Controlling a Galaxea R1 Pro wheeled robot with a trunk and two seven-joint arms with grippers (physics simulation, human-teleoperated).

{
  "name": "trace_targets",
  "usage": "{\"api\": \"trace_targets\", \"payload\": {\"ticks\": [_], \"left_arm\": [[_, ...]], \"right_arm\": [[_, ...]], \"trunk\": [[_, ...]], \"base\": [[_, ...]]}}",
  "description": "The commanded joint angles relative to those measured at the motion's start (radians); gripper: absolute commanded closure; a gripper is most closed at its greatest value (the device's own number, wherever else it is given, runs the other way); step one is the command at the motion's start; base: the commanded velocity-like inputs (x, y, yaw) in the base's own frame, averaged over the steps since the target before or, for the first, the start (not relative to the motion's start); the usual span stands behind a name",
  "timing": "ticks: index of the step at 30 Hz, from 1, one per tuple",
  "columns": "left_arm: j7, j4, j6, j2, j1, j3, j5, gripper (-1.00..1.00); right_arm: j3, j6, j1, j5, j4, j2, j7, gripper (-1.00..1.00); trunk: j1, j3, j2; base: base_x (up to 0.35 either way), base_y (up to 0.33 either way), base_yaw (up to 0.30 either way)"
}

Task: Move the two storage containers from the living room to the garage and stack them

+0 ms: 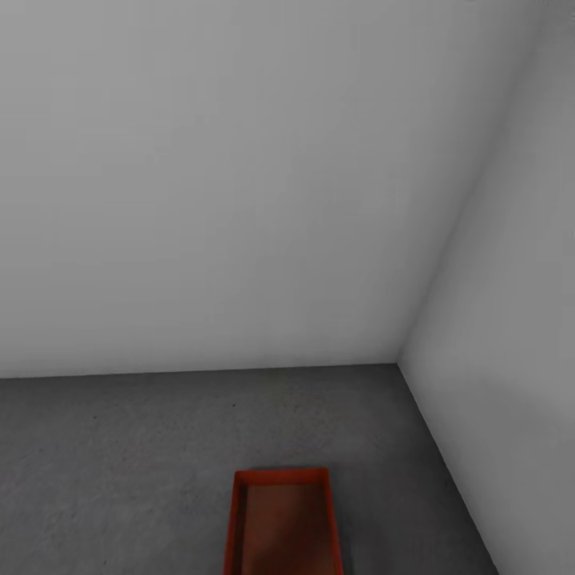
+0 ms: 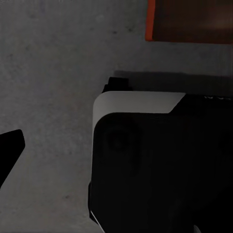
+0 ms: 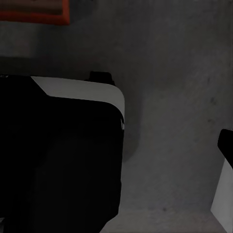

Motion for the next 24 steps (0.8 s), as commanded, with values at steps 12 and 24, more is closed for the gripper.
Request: {"api": "trace_targets", "payload": {"ticks": [12,24], "left_arm": [[0.003,-0.001,0.003,0.0,0.0,0.0,0.006,-1.0],[0.004,-0.002,0.006,0.001,0.0,0.0,0.006,-1.0]], "right_arm": [[0.008,-0.06,0.022,-0.01,0.003,0.001,0.0,-1.0],[0.008,-0.066,0.023,-0.01,0.003,0.0,0.0,-1.0]], "trunk": [[0.0,0.018,-0.001],[0.0,0.037,-0.001]], "base": [[0.0,0.0,0.0],[0.0,0.0,0.0]]}}
